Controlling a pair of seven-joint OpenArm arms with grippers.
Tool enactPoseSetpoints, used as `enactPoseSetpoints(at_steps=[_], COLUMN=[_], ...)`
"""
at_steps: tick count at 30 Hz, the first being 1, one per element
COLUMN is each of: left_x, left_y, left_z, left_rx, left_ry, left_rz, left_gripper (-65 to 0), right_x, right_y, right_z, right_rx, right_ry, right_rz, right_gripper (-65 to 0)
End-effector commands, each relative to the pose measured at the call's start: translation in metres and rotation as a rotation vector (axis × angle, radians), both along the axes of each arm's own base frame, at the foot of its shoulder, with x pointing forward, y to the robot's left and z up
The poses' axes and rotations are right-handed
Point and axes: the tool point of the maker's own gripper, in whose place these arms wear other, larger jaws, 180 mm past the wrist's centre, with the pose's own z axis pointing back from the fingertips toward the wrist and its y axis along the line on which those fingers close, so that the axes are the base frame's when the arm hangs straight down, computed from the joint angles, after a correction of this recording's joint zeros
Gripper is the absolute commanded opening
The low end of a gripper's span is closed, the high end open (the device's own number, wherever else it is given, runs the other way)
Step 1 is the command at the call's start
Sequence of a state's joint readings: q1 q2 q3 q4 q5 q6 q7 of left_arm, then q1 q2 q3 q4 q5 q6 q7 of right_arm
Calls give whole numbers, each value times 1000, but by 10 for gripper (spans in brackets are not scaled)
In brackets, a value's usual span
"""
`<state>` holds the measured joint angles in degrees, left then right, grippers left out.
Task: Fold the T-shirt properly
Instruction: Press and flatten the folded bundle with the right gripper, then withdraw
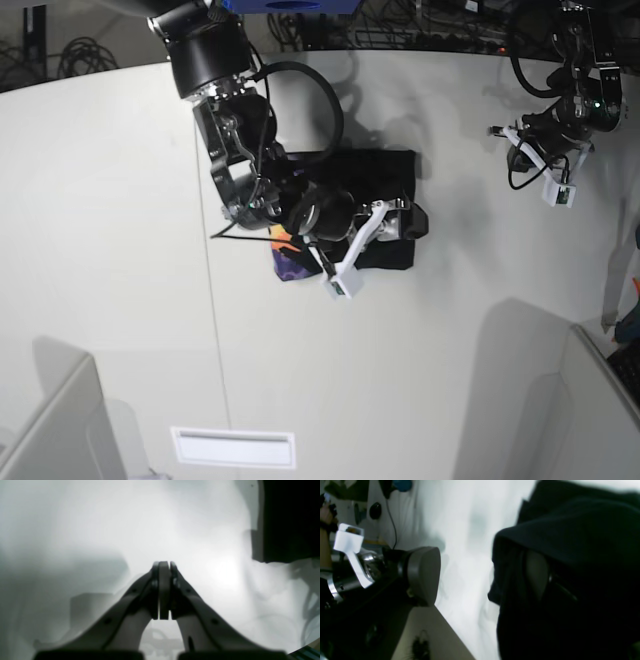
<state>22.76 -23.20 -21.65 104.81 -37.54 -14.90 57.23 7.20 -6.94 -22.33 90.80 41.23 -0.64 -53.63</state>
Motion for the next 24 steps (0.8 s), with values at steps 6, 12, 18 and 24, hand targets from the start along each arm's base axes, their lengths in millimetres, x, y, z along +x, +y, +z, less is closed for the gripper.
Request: enactPoseSetpoints(at_steps=[6,12,18,24], left_x=[7,6,3,-17], left_y=[5,20,66,103], left_z=[9,9,40,53], left_rx=[17,25,107,176], left_ry=[-34,-36,-129,-138], left_rz=[-3,43,27,74], left_gripper=[-650,-650,-650,-650], right_x=[-7,-27,-1,52], right_y=[51,75,10,-96], right_z=[14,79,109,37], right_rx=[47,98,125,-36], right_ry=[22,-134,-267,-121], right_rz=[188,397,220,-129], right_gripper=[-170,-170,-342,-650])
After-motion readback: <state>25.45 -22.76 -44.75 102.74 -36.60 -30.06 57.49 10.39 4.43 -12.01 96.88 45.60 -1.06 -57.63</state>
